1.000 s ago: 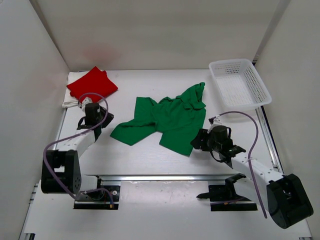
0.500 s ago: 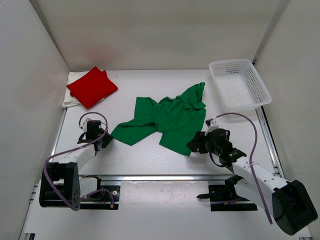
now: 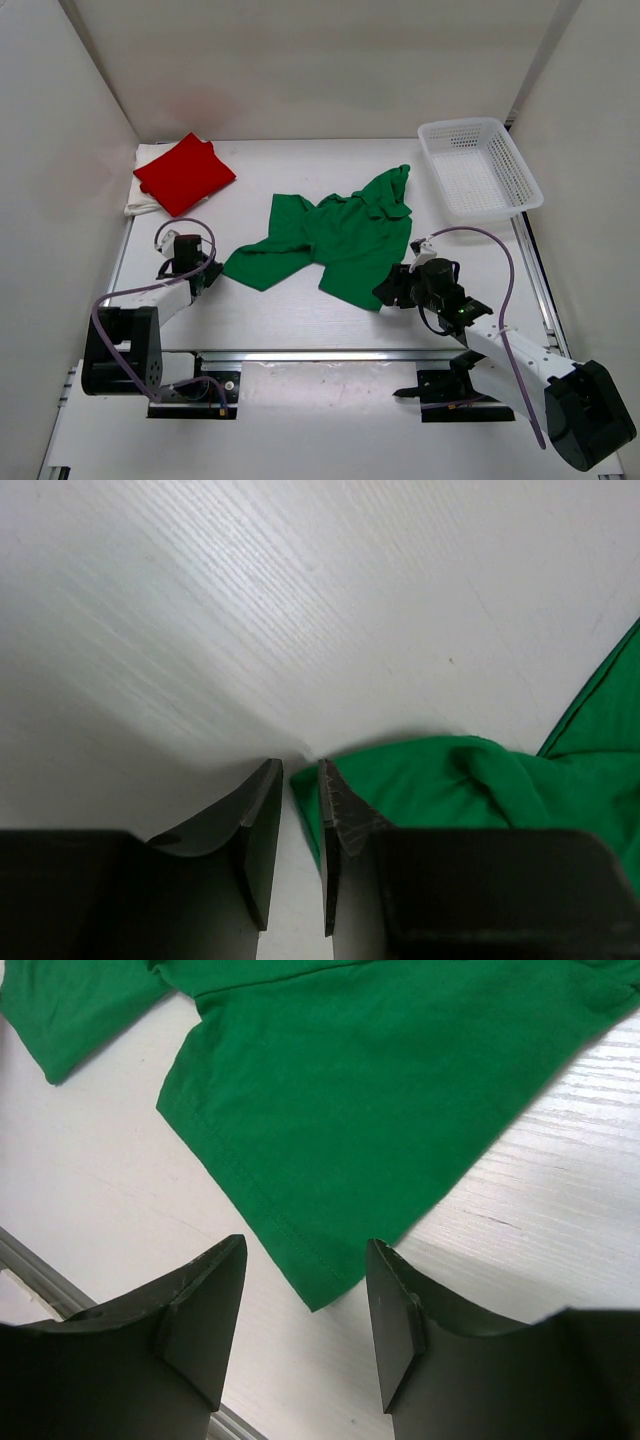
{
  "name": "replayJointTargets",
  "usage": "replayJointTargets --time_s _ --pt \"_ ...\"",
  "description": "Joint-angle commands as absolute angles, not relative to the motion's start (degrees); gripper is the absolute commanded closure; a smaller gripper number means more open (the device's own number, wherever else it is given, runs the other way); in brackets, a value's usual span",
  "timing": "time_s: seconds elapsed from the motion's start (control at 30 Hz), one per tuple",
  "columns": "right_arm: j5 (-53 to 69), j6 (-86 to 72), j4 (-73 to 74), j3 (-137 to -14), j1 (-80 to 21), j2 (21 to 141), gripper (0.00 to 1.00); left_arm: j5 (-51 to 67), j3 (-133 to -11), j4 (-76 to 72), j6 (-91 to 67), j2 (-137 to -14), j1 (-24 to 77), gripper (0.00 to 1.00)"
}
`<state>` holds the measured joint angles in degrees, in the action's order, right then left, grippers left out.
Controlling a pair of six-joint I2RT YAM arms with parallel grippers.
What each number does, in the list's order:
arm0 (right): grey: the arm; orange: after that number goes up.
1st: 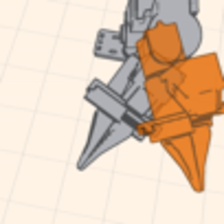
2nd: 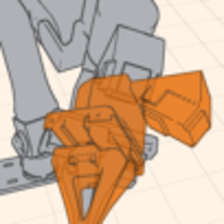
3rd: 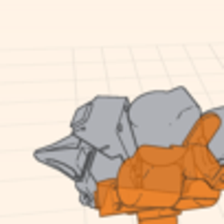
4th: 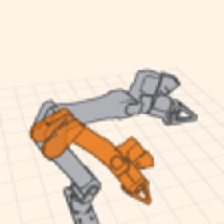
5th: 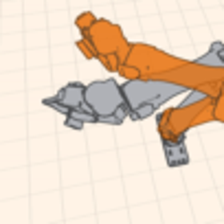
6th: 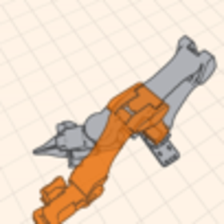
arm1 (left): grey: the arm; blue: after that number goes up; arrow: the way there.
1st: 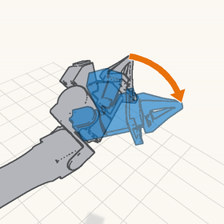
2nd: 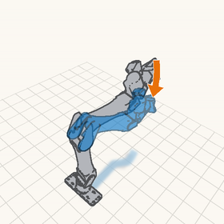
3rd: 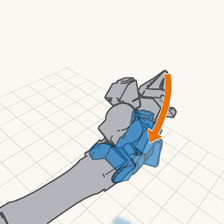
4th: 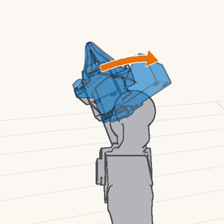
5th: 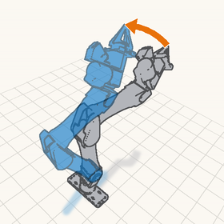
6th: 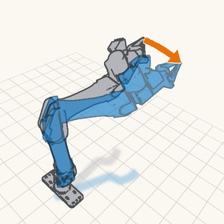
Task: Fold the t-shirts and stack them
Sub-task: Flatten out the tshirt
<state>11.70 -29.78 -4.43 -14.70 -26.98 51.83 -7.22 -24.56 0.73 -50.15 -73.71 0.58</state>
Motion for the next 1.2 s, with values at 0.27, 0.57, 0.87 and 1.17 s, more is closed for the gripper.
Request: replayJointTargets --time_s 0.27,0.57,0.87,1.17 --pt "11.0 -30.3 -7.0 -15.7 -27.0 49.2 0.51 -10.3 -27.9 5.0 -46.0 -77.0 2.8 0.64" --pt "11.8 -30.1 -6.8 -15.2 -26.1 46.9 0.51 -11.3 -29.4 7.8 -44.5 -78.0 4.7 0.66" --pt "12.4 -30.8 -6.2 -14.9 -24.3 43.9 0.51 -12.5 -32.1 10.4 -43.0 -80.5 5.9 0.75" --pt "9.9 -30.4 -3.5 -13.4 -23.0 45.7 0.51 -10.2 -33.9 9.5 -43.1 -79.7 6.6 1.00"
